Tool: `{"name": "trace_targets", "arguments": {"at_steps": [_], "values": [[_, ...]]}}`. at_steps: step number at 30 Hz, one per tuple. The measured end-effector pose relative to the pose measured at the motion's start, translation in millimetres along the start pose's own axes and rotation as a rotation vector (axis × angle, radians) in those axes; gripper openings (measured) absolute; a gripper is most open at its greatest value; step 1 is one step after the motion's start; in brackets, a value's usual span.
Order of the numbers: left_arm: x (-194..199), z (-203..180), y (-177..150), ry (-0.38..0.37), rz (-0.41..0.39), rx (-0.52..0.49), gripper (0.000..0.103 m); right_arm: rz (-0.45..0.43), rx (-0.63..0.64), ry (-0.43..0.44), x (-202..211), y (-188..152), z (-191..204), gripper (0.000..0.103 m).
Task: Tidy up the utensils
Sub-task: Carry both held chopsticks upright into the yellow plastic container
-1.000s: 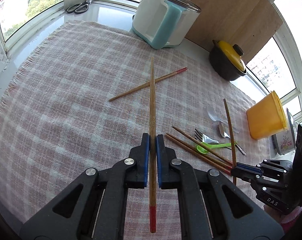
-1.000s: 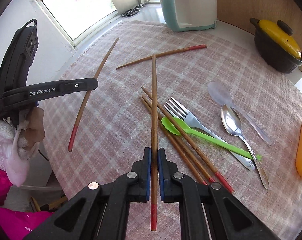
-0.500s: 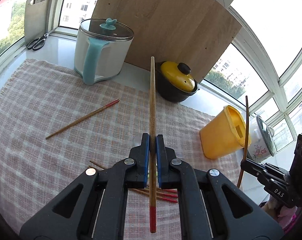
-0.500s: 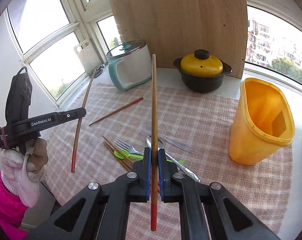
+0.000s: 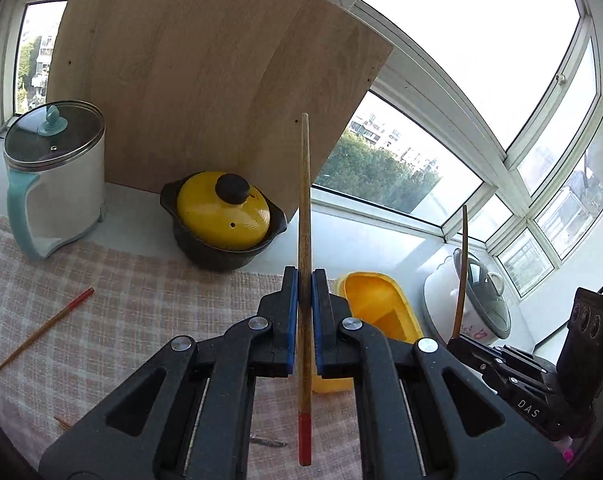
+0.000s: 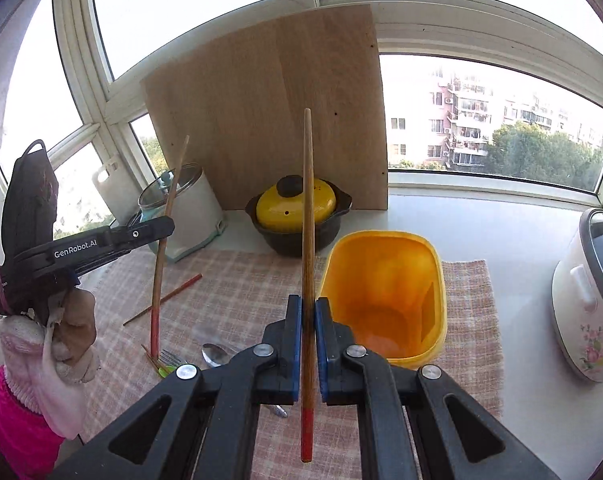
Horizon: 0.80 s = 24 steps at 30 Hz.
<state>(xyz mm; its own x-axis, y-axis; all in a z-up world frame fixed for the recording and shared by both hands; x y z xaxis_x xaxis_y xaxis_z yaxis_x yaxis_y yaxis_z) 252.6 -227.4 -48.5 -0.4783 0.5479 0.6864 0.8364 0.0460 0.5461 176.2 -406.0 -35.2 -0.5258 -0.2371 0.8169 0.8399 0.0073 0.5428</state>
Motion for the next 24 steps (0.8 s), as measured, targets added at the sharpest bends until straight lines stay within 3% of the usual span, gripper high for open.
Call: {"name": "trace_targets", "arguments": {"at_steps": [11,24], "values": [[-66,-62,50,-0.063,-0.005,-0.011,0.005,-0.058,-0.062,-0.052,-17,42,-45,0.004],[-114,-79,37,-0.040,0.022,-0.022,0.005,-0.046,-0.083,-0.078,-44,48,-72,0.004]]}}
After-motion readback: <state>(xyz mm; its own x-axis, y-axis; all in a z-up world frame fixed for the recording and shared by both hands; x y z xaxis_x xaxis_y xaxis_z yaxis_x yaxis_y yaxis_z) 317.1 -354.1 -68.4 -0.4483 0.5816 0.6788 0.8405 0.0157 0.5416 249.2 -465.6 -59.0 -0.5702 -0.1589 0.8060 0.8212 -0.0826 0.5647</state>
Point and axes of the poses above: each gripper's, at about its wrist camera, not at the fingertips, and x roughly against the way its jaws point, z to its left, y to its top, the point moved 7 cm from there along -x, roughly the way its jaws point, and after that the axes turned 11 degrees about z, right-handed, at the moved point
